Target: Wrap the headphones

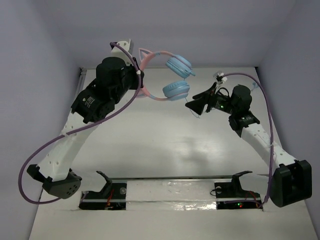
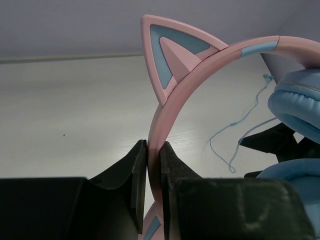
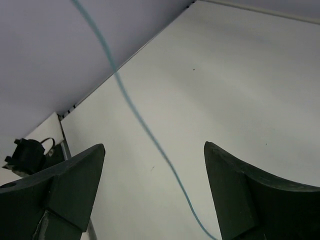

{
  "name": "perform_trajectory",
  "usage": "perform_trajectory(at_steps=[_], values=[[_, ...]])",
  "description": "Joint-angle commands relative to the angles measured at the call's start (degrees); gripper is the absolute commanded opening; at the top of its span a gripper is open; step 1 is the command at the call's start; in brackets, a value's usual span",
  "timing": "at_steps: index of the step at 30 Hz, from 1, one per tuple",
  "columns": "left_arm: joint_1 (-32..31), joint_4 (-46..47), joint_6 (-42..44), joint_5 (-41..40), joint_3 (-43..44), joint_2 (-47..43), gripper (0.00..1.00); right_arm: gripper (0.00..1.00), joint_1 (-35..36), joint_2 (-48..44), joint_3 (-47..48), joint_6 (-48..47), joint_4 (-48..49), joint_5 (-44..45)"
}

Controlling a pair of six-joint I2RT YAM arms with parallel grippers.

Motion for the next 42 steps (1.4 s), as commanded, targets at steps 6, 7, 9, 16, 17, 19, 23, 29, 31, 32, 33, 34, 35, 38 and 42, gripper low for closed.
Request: perform_trajectory(at_steps=[6,7,9,16,17,19,23,29,31,32,33,34,35,38,42], values=[[5.78,7.3,0.01,11.3,7.35,0.35,0.0,0.83,3.57,7.45,5.41,-5.68,1.83,-1.13],[7.0,7.48,-0.25,12.35,7.44,0.62,0.0,0.83,4.19,8.16,5.85,-6.38,1.57,-0.69],[8.32,7.83,-0.69,15.25,7.35,1.06,0.0,0.83,5.42,9.22,6.2,-6.38,2.7,1.93],[12.54,8.27,-1.66,21.06,7.88,1.15,0.0,0.8,5.43,10.28,7.79,-7.35,2.88,8.72],[12.55,8.44,-1.83,21.85,8.23,1.23,0.0,0.75,5.43,10.37,7.61,-7.18,3.4,8.63],[15.0,9.23,-3.06,22.91,9.02,1.76,0.0,0.73,5.43,11.15,6.57,-6.04,4.72,6.97],[19.05,11.43,-6.39,32.11,11.91,2.9,0.0,0.71,5.43,13.79,4.27,-4.45,8.41,6.87],[20.28,9.41,-7.9,37.49,18.86,5.37,0.0,0.61,5.43,16.08,7.17,-3.66,10.26,7.58],[21.24,9.59,-9.04,39.69,19.22,4.84,0.0,0.57,5.43,17.13,7.96,-4.18,10.27,7.84],[22.12,9.68,-9.39,41.44,19.65,4.75,0.0,0.55,5.43,17.74,8.48,-4.45,10.27,8.19],[22.74,10.02,-10.35,42.33,19.83,4.32,0.0,0.52,5.43,18.27,9.45,-4.8,10.0,8.8],[23.27,10.46,-10.97,43.38,19.75,4.05,0.0,0.52,5.43,19.5,10.15,-5.67,9.65,9.07],[23.8,10.9,-11.5,45.3,19.66,3.79,0.0,0.52,5.43,19.94,10.86,-6.29,8.08,9.16],[26.78,11.87,-13.34,47.51,20.18,3.08,0.0,0.54,5.43,20.39,10.6,-6.82,8.76,10.12],[32.93,15.29,-17.91,55.15,20.01,2.91,0.0,0.58,5.43,21.87,9.72,-7.0,9.74,11.01]])
